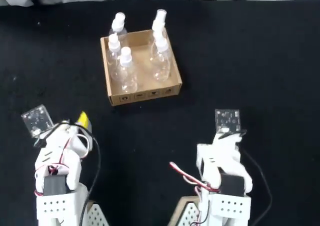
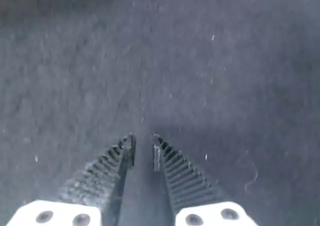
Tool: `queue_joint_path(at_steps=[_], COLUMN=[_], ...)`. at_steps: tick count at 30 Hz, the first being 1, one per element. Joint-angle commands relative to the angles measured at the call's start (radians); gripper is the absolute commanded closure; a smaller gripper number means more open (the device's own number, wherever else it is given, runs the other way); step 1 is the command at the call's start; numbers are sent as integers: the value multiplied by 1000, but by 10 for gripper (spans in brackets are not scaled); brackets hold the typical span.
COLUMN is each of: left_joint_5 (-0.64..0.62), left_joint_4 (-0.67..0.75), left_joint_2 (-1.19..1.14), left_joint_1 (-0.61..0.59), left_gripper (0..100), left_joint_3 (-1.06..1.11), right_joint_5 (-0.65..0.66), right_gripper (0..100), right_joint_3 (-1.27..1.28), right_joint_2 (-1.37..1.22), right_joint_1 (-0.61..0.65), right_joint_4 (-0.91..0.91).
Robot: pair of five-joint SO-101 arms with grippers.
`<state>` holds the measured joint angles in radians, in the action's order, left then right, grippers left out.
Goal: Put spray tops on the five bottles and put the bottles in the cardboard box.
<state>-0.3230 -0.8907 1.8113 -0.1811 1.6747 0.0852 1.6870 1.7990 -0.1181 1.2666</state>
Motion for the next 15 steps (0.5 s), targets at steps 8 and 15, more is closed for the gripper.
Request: queue_joint_path(at_steps=[8,15], left_joint_5=[78,190], left_joint_4=[-253,-258], left_joint_2=[2,-6], left_joint_1=[-15,-15], left_gripper=[855,855], left_joint_3=[27,27], right_joint_5=[-3,-3], right_gripper=[987,987], right_joint_3=[-4,-4], right_joint_2=[94,94], right_joint_1=[-20,-20], right_joint_4=[40,40])
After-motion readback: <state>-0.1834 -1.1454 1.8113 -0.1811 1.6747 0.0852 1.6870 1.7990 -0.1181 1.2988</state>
